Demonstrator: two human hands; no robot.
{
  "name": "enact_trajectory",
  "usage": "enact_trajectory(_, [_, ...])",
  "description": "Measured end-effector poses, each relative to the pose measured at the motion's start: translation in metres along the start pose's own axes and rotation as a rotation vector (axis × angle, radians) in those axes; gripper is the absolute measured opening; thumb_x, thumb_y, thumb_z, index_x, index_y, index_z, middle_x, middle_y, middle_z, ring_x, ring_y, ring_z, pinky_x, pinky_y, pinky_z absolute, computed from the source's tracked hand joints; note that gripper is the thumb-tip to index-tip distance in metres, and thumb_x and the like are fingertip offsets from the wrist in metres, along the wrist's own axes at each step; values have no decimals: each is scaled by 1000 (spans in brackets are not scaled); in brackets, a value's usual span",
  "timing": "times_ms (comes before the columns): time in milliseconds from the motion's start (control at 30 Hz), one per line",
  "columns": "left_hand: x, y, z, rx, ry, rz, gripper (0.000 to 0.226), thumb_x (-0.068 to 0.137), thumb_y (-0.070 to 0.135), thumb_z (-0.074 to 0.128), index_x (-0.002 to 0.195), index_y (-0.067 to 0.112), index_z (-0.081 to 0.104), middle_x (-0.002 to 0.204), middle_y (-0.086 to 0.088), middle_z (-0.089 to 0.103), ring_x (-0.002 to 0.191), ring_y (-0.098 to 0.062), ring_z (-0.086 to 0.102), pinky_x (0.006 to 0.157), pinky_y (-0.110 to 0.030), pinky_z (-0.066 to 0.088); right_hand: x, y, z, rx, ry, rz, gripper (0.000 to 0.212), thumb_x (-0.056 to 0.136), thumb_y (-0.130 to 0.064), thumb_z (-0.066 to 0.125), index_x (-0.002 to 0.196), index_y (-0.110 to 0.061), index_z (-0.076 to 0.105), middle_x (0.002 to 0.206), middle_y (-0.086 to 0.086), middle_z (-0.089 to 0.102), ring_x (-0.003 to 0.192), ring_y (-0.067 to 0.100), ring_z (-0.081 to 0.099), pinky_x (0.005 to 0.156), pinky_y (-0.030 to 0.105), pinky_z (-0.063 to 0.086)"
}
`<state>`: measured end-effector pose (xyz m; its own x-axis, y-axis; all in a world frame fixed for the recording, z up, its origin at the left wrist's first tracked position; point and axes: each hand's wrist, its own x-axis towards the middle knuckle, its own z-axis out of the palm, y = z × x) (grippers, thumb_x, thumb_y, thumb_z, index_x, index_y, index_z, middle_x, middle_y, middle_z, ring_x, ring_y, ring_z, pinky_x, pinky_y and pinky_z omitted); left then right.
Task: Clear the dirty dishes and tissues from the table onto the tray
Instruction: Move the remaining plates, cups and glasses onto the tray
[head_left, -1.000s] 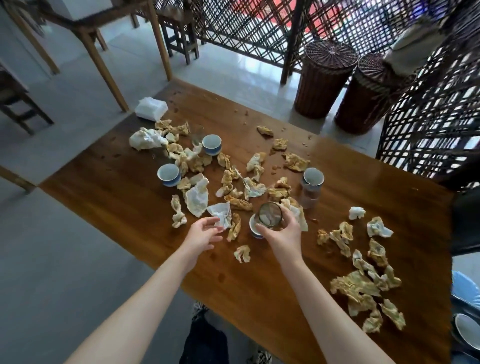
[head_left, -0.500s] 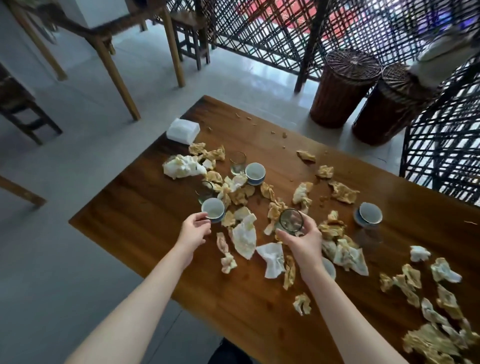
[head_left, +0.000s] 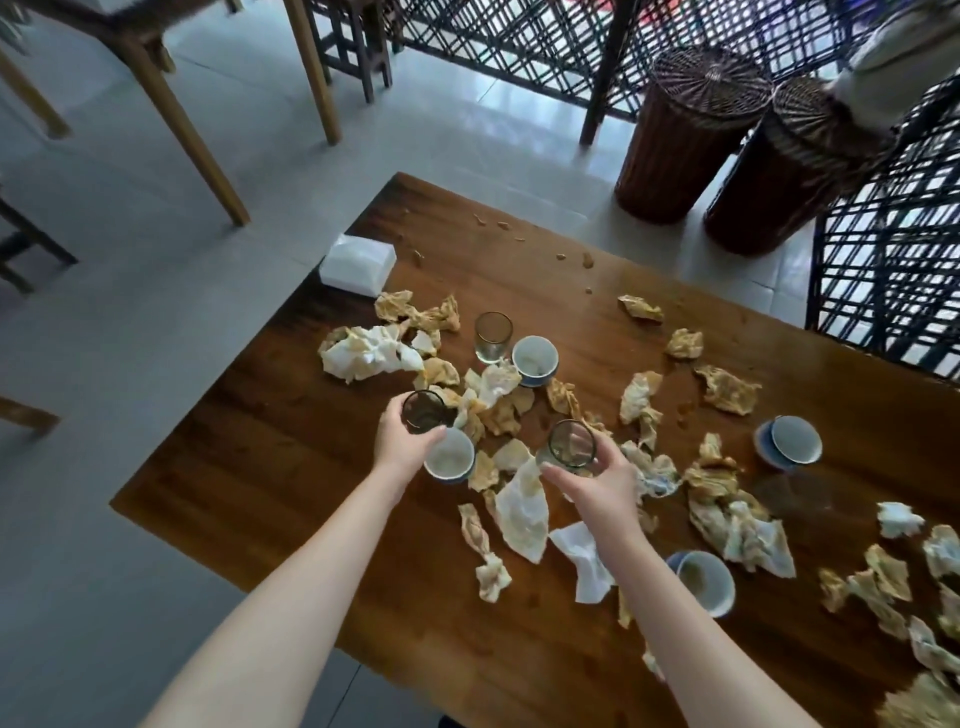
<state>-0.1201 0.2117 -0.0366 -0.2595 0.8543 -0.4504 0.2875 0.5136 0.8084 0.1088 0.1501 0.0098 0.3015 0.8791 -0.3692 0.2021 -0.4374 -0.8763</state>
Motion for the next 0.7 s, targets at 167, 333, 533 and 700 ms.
enact_trajectory(167, [-3, 9, 0, 131, 110, 89, 63, 70, 21, 83, 124, 18, 52, 125, -4, 57, 115, -21, 55, 91, -27, 46, -1, 3, -10, 46, 16, -2, 56, 64, -15, 87, 111, -29, 61, 102, -13, 66, 98, 7, 62, 83, 26, 55])
enact_trajectory(333, [-18, 53, 6, 75, 117, 251, 64, 71, 24, 83, 126, 18, 51, 123, -3, 57, 112, -16, 55, 90, -26, 48, -13, 12, -35, 83, 75, 7, 58, 66, -14, 86, 116, -26, 59, 108, -11, 64, 103, 8, 60, 78, 18, 51])
enact_trajectory(533, [-79, 91, 56, -34, -100, 393, 58, 70, 25, 84, 118, 24, 52, 108, 11, 62, 99, -3, 59, 82, -10, 49, -48, 26, -80, 98, 213, 9, 64, 63, -21, 88, 119, -25, 57, 107, -14, 61, 97, 1, 56, 80, 14, 45])
enact_trajectory(700, [-155, 95, 110, 15, -316, 539, 50, 68, 36, 84, 106, 42, 52, 105, 14, 64, 102, -6, 61, 85, -19, 51, -101, 48, -145, 139, 357, -20, 54, 64, -20, 87, 110, -25, 60, 100, -18, 62, 87, -9, 58, 71, 3, 42])
